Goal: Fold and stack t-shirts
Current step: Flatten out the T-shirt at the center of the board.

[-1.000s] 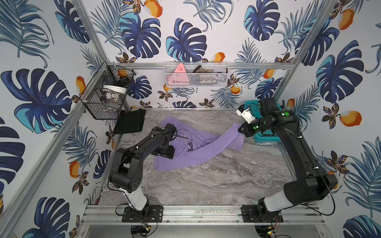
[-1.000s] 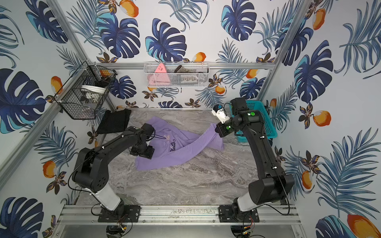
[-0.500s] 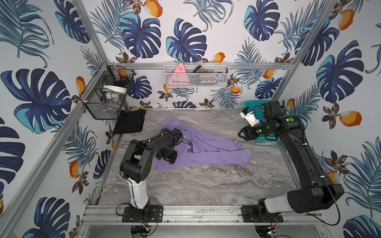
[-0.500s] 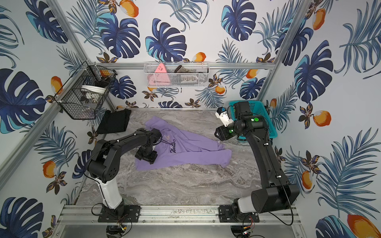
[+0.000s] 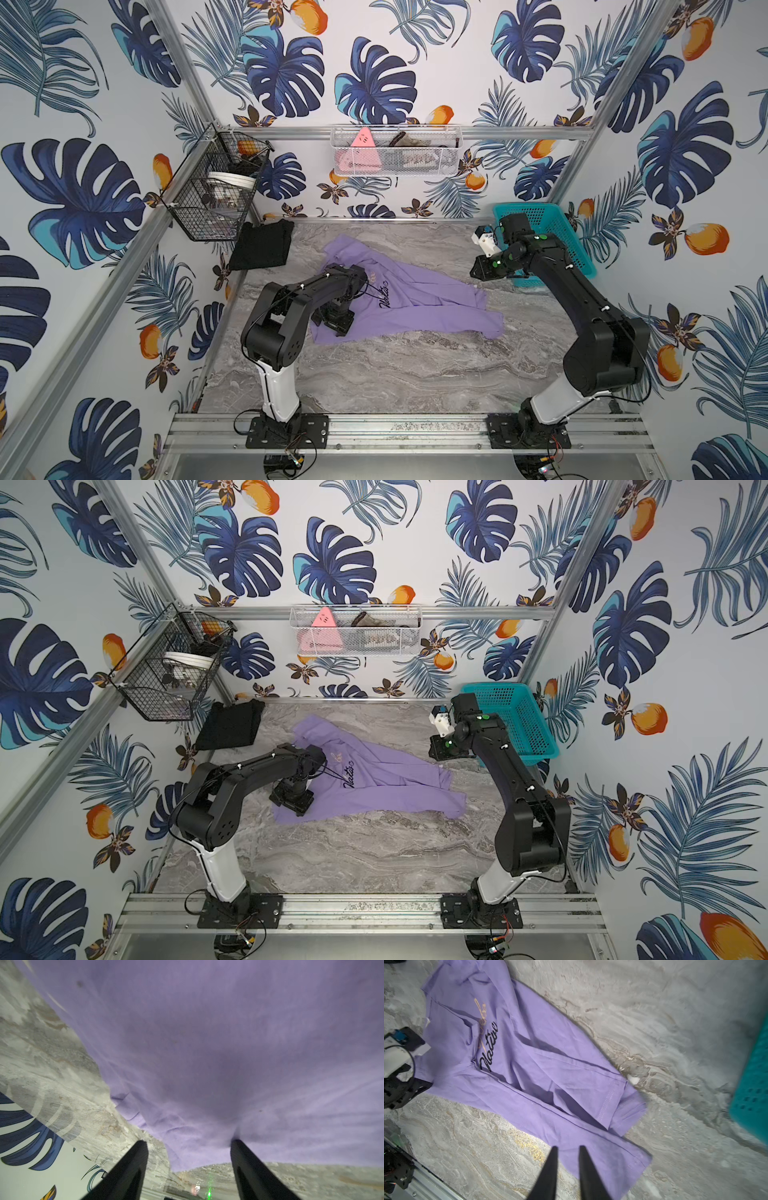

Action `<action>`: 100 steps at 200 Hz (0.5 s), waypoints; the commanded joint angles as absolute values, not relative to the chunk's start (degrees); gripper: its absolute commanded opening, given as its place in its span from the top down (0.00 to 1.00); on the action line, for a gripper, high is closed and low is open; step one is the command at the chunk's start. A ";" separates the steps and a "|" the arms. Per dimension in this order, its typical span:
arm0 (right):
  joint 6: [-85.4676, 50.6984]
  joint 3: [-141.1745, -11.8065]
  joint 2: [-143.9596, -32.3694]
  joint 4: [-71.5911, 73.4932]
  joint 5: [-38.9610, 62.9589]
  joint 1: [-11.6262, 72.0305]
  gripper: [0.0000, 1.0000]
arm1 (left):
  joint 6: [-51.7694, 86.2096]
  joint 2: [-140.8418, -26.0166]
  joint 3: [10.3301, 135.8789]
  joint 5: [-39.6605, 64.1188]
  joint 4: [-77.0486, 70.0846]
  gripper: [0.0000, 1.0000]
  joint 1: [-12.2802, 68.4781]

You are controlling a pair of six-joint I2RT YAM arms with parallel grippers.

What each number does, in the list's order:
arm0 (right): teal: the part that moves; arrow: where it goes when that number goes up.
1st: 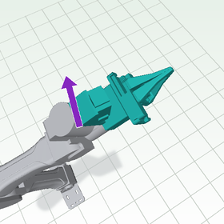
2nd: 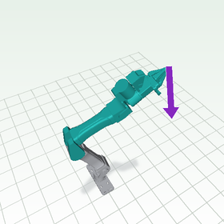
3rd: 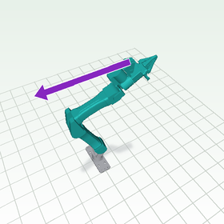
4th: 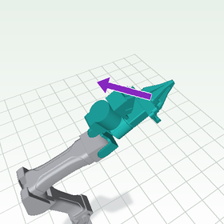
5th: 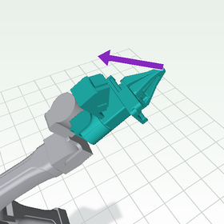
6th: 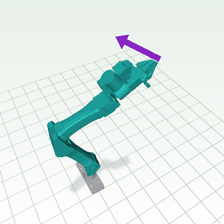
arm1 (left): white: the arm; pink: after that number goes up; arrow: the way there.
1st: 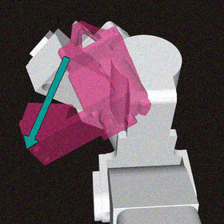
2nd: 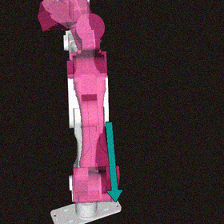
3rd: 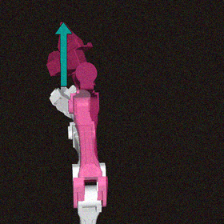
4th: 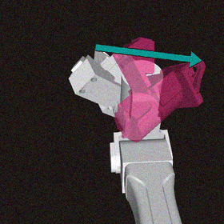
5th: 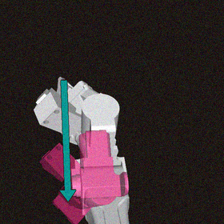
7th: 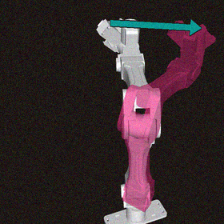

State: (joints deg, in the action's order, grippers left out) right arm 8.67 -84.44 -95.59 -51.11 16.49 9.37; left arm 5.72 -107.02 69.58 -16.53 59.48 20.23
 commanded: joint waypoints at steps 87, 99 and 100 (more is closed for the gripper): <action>7.63 -87.48 -106.32 -44.28 17.53 10.44 0.38 | 3.40 -103.34 67.22 -22.72 60.63 0.31 20.09; 7.57 -90.16 -107.71 -44.20 17.34 10.72 0.38 | 3.65 -102.80 67.37 -24.19 60.80 0.24 20.11; 7.56 -90.39 -107.82 -44.20 17.33 10.77 0.38 | 3.63 -102.77 67.44 -24.22 60.85 0.23 20.08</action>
State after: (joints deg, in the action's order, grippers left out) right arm 7.79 -86.24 -105.93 -46.04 16.38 10.22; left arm 4.16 -103.74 66.83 -20.21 59.64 20.16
